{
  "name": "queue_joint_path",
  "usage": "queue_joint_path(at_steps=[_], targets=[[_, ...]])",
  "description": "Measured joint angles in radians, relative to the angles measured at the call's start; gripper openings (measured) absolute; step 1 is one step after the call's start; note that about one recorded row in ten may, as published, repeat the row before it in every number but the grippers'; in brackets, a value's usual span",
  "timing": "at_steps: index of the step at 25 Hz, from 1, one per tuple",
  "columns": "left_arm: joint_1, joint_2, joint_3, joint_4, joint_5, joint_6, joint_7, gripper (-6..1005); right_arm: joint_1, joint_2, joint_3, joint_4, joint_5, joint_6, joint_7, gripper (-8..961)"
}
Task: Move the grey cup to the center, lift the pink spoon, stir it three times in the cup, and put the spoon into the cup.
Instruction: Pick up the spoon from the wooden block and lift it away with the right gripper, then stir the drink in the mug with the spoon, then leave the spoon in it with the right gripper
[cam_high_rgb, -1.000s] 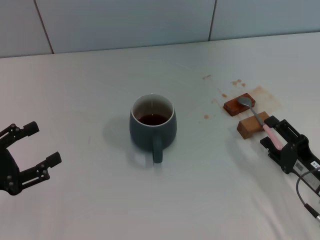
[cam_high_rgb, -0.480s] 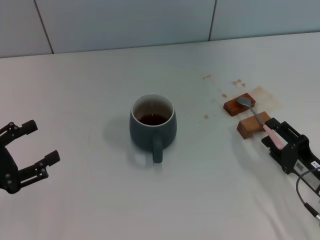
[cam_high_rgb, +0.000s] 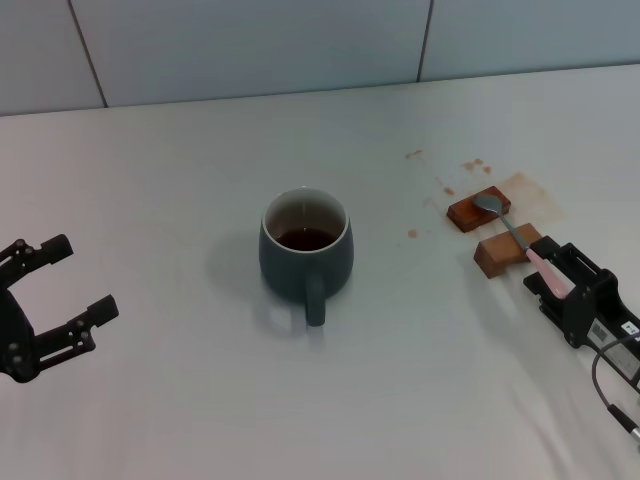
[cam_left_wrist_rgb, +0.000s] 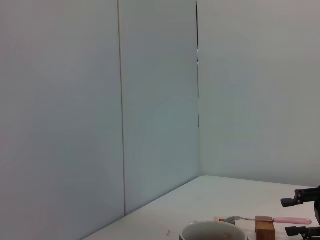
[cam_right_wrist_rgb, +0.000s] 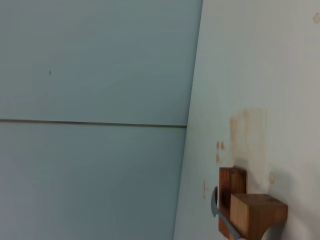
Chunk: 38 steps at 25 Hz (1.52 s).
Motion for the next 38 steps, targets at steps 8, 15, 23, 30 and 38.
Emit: queue_joint_path(at_steps=[8,15,23,30,38], targets=[[0.003,-0.002,0.000,0.000,-0.019,0.005,0.000,856,0.000,-0.002,0.007,0.000,0.003,0.006,0.017,463],[0.004,-0.002,-0.003,0.000,-0.028,0.011,0.000,856,-0.001,-0.005,0.003,-0.011,0.000,0.014,0.056,300],[0.000,-0.005,-0.005,-0.003,-0.028,0.012,0.010,856,0.011,-0.006,0.135,-0.078,0.006,-0.207,-0.199,115],[-0.002,-0.019,-0.001,-0.003,-0.028,0.012,0.013,856,0.140,-0.058,0.231,-0.260,0.005,-0.597,-0.676,115],[-0.008,-0.029,0.022,-0.005,-0.016,0.009,0.013,856,0.327,-0.155,-0.081,-0.691,0.007,-0.704,-0.304,115]])
